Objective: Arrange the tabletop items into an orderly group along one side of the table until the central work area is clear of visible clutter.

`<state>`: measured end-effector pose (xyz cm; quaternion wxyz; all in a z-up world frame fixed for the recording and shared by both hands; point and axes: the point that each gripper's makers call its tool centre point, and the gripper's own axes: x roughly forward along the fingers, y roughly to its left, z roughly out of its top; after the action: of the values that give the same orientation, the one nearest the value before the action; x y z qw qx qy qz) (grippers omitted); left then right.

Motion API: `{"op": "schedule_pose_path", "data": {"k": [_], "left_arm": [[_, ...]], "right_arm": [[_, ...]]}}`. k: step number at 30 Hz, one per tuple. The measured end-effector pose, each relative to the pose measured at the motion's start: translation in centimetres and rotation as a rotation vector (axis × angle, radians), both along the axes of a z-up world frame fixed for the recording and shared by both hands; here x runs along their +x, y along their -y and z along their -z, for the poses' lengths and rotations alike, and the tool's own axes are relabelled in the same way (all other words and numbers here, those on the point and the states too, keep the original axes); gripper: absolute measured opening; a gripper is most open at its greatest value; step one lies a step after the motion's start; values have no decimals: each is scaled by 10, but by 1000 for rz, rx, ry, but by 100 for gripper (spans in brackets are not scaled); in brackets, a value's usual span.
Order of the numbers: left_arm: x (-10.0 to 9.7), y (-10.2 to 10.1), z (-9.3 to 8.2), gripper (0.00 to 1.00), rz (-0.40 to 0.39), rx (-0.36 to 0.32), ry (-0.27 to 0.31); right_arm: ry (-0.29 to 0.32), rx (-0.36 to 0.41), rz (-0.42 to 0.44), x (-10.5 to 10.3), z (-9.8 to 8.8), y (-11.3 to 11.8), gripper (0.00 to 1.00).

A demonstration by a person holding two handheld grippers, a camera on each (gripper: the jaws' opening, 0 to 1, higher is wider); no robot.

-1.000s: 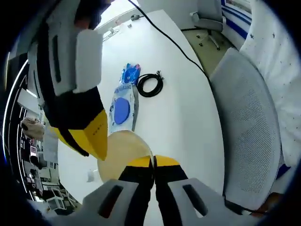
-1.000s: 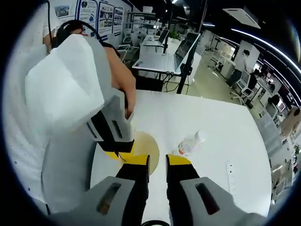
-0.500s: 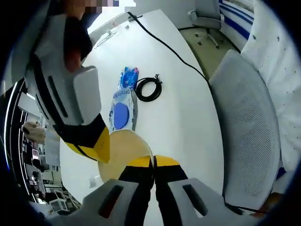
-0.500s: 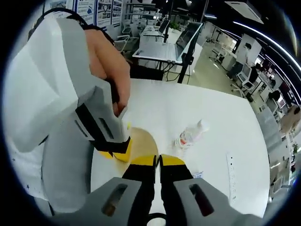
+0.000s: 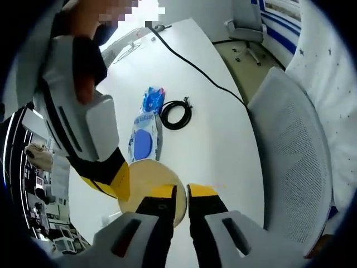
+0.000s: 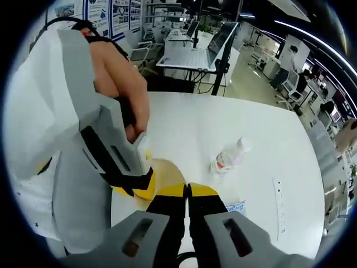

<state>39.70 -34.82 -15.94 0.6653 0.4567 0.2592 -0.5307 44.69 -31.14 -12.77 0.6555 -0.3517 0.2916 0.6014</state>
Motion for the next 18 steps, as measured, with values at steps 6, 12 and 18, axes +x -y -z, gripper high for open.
{"op": "schedule_pose_path", "data": {"k": [6, 12, 18], "left_arm": [[-1, 3, -12, 21, -28, -80, -18], [-2, -2, -27, 24, -87, -195, -40], [-9, -15, -40, 24, -193, -332, -100]], "right_arm": [[-17, -2, 19, 4, 5, 2, 0], [-28, -5, 59, 21, 9, 9, 0], [-42, 1, 106, 40, 12, 16, 0]]}}
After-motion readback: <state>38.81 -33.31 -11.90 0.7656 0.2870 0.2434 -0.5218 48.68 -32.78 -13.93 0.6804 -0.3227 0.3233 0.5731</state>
